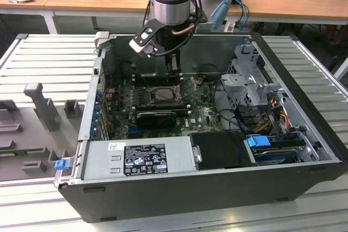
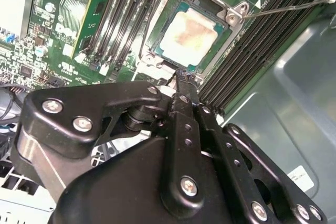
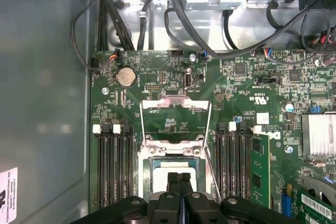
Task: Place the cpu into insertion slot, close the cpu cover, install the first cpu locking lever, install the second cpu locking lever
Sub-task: 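Close the cpu cover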
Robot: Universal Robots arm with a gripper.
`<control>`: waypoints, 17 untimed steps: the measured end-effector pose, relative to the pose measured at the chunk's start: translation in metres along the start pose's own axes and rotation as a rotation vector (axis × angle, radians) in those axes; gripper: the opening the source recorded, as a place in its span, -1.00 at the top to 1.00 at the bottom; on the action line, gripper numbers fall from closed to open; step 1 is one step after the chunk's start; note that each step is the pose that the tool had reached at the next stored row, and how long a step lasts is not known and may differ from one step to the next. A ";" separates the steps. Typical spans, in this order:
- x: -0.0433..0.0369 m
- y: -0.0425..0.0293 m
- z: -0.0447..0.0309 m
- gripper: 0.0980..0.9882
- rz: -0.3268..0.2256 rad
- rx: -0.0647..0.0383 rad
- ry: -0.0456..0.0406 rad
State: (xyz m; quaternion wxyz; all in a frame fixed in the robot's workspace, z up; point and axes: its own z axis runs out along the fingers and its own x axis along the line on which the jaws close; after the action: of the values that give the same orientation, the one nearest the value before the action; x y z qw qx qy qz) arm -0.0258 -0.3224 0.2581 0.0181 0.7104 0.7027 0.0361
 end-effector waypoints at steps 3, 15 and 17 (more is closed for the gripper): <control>0.0001 0.0013 -0.0020 0.98 0.000 0.000 0.0000; 0.0004 0.0166 -0.0054 0.98 0.000 0.002 0.0001; 0.0005 0.0246 -0.0048 0.98 0.000 0.010 0.0000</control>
State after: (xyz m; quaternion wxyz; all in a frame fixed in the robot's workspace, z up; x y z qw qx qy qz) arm -0.0017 -0.3224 0.2648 0.0146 0.7105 0.7028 0.0327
